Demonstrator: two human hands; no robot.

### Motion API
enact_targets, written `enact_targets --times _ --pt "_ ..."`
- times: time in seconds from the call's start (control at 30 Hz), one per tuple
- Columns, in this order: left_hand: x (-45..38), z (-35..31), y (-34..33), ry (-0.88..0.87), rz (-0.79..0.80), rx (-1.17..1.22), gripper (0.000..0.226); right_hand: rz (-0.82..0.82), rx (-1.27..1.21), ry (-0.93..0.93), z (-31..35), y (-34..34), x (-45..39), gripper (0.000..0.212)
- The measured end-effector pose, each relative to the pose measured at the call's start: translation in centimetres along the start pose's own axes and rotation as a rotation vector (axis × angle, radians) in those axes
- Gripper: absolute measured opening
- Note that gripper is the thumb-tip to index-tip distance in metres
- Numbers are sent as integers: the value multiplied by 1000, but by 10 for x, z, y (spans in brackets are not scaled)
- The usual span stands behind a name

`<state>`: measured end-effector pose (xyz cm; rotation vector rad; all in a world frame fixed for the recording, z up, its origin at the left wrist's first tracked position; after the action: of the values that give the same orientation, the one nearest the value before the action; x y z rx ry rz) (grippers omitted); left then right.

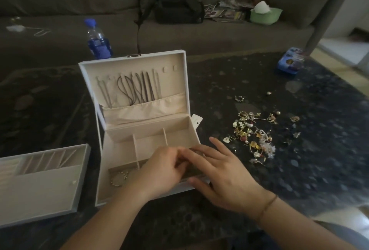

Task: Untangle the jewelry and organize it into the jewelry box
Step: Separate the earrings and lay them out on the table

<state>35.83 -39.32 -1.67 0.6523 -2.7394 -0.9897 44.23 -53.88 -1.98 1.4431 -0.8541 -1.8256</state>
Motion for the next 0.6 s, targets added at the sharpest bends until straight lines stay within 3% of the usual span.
enact_targets --times 0.13,0.23,0.3,0.37,0.5,0.6 --pt "-3 -12 -10 -61 54 -173 37 -243 -14 -68 -24 23 8 45" --pt "-3 -27 -4 -181 -80 -406 36 -387 51 -366 -68 44 9 30" --pt "-7 -37 -1 -269 -161 -568 35 -325 108 -644 -107 49 16 24" --pt "-14 -44 -1 -293 -197 -611 34 -215 135 -804 -137 49 25 22" --pt "-33 -62 -13 -224 -260 -435 26 -2 251 -838 -147 40 25 21" --pt "-57 -76 -39 -250 -169 -391 28 123 346 -794 -139 29 22 30"
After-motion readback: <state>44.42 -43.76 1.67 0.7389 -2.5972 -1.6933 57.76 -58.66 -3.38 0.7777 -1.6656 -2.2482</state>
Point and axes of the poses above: each hand's wrist, its own x-axis away from the middle knuckle, its own y-axis out of the back of the hand, z = x × y, the point moved 3 cm from there along -x, towards the middle knuckle, and after that the axes turned 13 degrees about -z, right-handed, at the moved point
